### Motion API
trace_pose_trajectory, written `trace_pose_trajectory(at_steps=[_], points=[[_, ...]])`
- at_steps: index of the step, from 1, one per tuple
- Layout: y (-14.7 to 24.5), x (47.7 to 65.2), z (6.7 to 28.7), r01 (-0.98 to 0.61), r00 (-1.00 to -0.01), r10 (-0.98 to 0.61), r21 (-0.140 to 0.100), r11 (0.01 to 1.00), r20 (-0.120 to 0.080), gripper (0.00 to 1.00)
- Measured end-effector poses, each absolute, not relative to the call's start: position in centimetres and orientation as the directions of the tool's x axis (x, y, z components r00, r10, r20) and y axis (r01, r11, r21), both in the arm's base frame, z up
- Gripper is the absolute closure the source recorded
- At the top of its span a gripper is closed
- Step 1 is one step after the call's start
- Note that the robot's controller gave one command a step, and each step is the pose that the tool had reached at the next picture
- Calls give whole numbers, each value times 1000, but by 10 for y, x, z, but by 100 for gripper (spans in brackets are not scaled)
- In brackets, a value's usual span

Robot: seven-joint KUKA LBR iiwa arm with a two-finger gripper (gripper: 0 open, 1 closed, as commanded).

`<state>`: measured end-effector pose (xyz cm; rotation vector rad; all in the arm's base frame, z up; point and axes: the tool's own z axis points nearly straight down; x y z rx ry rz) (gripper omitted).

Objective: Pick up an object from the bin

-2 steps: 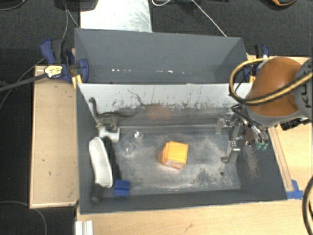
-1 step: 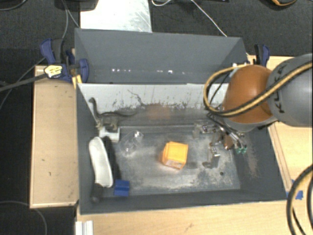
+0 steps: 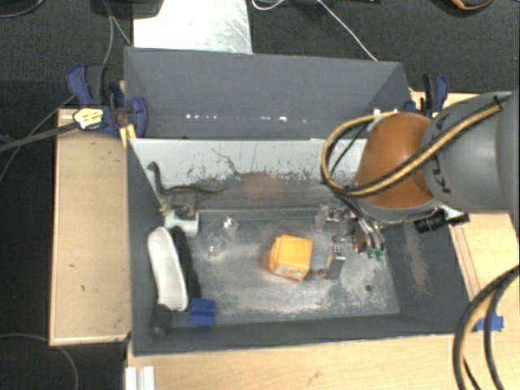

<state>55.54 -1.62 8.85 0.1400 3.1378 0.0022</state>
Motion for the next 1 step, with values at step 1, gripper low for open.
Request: trace_pose_trajectory(at_steps=[1], points=[[13,565,80,-21,-1000,-21,-1,1000,-7,0]])
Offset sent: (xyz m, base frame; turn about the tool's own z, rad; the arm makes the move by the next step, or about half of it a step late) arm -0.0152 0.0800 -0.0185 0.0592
